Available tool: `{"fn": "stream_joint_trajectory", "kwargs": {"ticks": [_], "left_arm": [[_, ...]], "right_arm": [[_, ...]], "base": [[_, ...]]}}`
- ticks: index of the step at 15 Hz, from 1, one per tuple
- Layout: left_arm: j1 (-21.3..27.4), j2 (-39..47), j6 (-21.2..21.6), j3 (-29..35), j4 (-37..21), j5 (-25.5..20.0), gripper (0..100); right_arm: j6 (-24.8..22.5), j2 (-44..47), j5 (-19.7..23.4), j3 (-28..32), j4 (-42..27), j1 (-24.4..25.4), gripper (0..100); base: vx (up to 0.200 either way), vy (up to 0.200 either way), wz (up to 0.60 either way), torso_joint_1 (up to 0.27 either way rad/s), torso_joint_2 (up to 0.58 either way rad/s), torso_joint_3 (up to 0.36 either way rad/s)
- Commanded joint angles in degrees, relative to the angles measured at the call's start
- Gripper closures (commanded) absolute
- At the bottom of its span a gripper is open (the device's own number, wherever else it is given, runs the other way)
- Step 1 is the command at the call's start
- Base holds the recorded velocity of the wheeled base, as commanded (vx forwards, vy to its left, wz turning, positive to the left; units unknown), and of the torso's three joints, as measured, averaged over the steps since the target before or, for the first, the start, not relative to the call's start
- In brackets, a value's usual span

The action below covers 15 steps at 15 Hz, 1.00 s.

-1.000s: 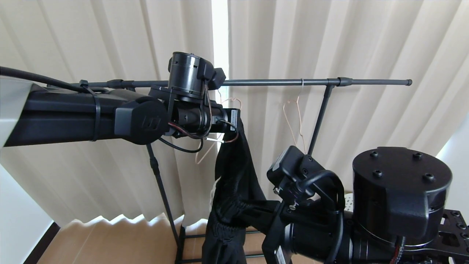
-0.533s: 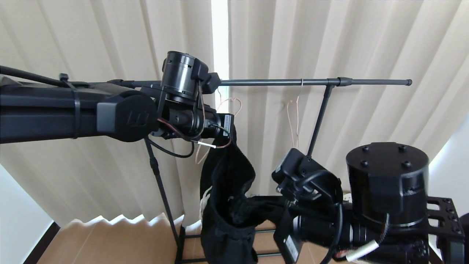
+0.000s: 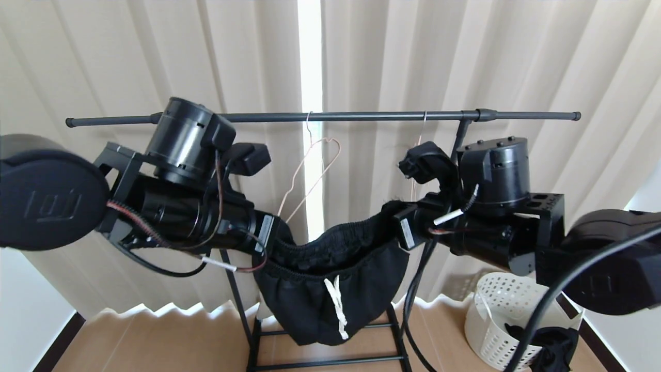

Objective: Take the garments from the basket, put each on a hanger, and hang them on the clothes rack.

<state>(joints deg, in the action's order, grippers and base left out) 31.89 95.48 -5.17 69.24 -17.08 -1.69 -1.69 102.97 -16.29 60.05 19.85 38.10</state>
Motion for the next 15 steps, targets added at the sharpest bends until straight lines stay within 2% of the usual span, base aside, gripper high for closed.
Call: {"fn": "stream_joint_trajectory", "kwargs": {"ticks": [1,3,6,7,9,13,15], "left_arm": [[1.8,-6.7,0.2,-9.9,-0.1,-0.1,100],[5.3,-6.5,-1.6,-13.3,0.0,0.0,100],[11.3,-4.9,-6.9,-13.5,0.4,-0.2,100],[11.3,-4.9,-6.9,-13.5,0.4,-0.2,100],[16.9,0.2,-14.9,-10.4,2.8,-0.1,100],[19.6,3.8,-21.7,-6.1,5.0,0.1,100],[19.3,3.7,-22.3,-6.2,5.0,0.8,100]], "right_arm": [[2.3,9.7,-2.4,12.6,-0.1,-0.3,100],[2.2,13.5,-6.4,18.2,0.0,-0.1,100],[2.3,17.1,-6.7,23.8,0.9,1.5,100],[2.3,17.1,-6.7,23.8,0.9,1.5,100],[2.2,18.2,-6.8,26.3,2.6,3.5,100],[2.5,18.1,-8.0,26.8,2.9,4.6,100],[3.8,17.8,-10.3,26.4,2.9,4.8,100]], "base": [[0.000,0.000,0.00,0.000,0.00,0.000],[0.000,0.000,0.00,0.000,0.00,0.000],[0.000,0.000,0.00,0.000,0.00,0.000],[0.000,0.000,0.00,0.000,0.00,0.000],[0.000,0.000,0.00,0.000,0.00,0.000],[0.000,0.000,0.00,0.000,0.00,0.000],[0.000,0.000,0.00,0.000,0.00,0.000]]}}
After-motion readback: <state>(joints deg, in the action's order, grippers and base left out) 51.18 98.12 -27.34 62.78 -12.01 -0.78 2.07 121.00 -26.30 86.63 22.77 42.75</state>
